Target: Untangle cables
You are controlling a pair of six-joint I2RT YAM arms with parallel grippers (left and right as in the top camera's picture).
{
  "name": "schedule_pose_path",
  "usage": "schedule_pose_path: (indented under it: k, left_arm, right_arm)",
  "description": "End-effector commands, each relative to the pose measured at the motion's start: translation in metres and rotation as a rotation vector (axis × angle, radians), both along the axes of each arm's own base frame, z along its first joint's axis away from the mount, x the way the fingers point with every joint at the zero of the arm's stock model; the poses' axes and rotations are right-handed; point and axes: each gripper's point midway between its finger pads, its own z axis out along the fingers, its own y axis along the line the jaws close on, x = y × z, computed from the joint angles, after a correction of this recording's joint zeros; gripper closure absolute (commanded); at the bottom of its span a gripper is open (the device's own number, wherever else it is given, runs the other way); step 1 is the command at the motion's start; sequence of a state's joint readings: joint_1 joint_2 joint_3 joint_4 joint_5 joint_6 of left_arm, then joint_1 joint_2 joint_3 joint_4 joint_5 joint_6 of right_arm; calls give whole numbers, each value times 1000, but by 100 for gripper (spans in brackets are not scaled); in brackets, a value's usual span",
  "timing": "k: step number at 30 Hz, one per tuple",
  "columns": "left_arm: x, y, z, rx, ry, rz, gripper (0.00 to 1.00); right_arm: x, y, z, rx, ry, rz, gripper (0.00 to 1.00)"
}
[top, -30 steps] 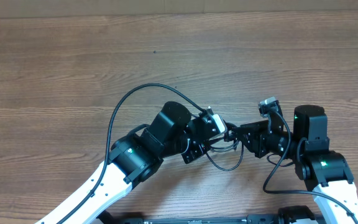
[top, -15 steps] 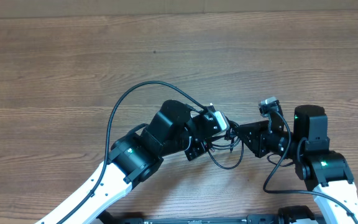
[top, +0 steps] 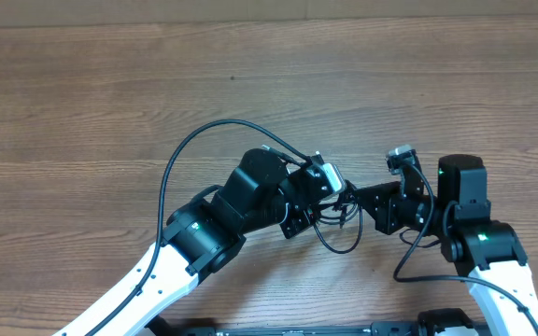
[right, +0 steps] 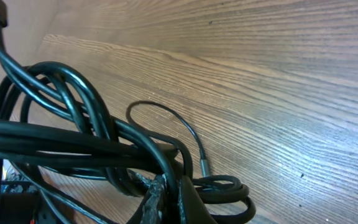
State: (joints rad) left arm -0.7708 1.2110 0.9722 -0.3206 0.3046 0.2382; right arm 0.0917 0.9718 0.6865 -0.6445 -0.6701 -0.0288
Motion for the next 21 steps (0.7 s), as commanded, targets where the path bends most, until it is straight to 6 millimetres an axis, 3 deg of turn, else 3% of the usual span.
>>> schedule_pose_path:
  k: [1,11,21]
  left_arm:
    - [-1,-2,21,-59,-19,-10,96]
    - [4,11,5,16,10,66,96]
    - [1,16,-4,36,58,88,96]
  right_arm:
    - [6,1,12,4,-34,5,96]
    - [9,-3,11,15,9,-59,96]
    - [22,-59,-21,-157,156,-453,96]
